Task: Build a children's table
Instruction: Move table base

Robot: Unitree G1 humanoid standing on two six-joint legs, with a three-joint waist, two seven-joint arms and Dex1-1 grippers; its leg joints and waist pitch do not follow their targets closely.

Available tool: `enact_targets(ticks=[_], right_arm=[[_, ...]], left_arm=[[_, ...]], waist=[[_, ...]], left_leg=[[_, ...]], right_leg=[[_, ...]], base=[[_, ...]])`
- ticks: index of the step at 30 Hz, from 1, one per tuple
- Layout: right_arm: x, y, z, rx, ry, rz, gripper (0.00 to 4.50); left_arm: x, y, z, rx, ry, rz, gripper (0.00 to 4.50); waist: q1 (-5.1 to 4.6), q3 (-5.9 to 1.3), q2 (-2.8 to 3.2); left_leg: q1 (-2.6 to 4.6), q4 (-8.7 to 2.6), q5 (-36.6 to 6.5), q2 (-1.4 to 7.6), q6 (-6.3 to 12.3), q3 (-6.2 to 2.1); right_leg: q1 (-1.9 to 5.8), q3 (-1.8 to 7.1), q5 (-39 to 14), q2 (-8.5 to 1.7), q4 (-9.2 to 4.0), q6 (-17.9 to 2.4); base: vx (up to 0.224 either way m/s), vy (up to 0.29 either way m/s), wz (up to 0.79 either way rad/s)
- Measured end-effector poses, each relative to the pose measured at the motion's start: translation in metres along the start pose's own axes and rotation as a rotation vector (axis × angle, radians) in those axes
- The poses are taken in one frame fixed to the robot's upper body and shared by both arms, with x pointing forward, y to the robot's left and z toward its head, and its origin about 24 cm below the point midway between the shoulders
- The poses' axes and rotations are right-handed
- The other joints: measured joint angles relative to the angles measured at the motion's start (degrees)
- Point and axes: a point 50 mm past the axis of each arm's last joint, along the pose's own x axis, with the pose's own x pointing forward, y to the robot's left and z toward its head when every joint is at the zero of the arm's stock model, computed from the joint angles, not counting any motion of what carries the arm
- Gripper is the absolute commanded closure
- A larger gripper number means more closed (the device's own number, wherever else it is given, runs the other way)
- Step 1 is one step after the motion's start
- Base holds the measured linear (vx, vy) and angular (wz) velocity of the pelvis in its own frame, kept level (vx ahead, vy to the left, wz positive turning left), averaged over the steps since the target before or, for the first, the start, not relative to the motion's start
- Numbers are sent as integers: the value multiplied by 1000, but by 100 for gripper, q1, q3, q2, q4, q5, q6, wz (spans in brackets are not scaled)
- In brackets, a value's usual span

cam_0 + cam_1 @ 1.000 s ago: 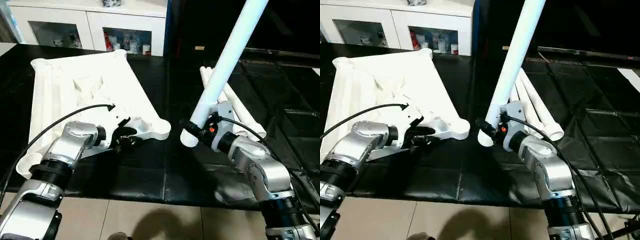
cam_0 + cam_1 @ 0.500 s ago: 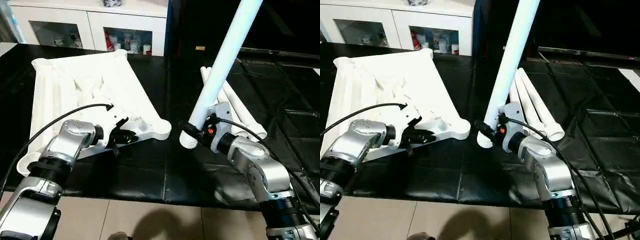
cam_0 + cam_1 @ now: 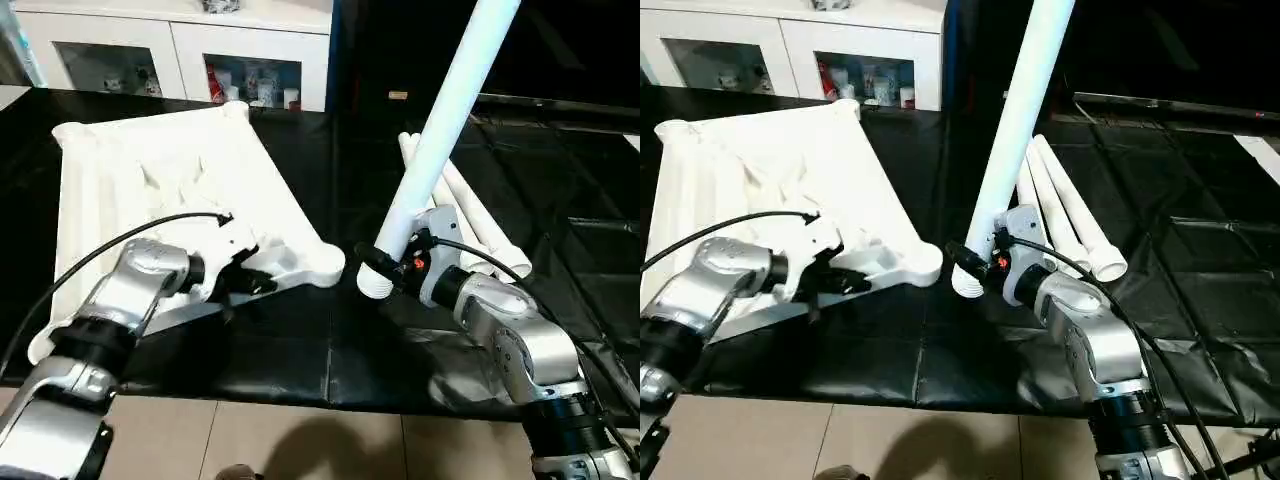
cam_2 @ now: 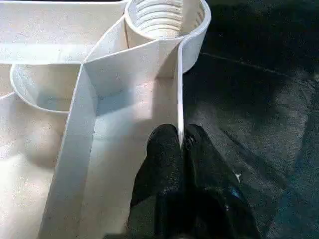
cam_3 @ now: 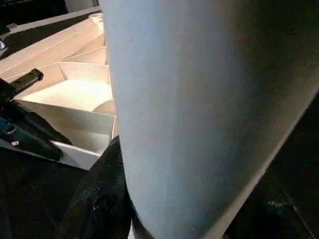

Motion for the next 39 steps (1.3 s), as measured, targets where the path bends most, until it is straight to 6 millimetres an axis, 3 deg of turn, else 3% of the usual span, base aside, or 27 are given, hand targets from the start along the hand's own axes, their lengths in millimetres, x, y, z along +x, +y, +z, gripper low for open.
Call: enact_targets(ticks=[19,29,39], right_arm=[[0,0,1,0,-2,4,260],[2,5,1,27,-14,42,260],[3,5,1,28,-15,43,260]], left_arm=[[-4,-4,-3,50,1,-22,450],[-3,-19,-4,100,-11,-130,450],[-2,-18,-5,130,-8,-98,450]], waist=[[3,0,-1],[40,0,-1],[4,-1,-2]], left_leg=[[-1,-1,0,0,0,0],[-1,0,0,-2,0,3],[5,0,1,-1,-1,3]], right_leg=[[0,0,-1,-1,0,1],[3,-1,-2,-7,1,3],[4,-1,-1,-7,4,9]], base=[[0,0,0],[0,0,0],[0,0,0]])
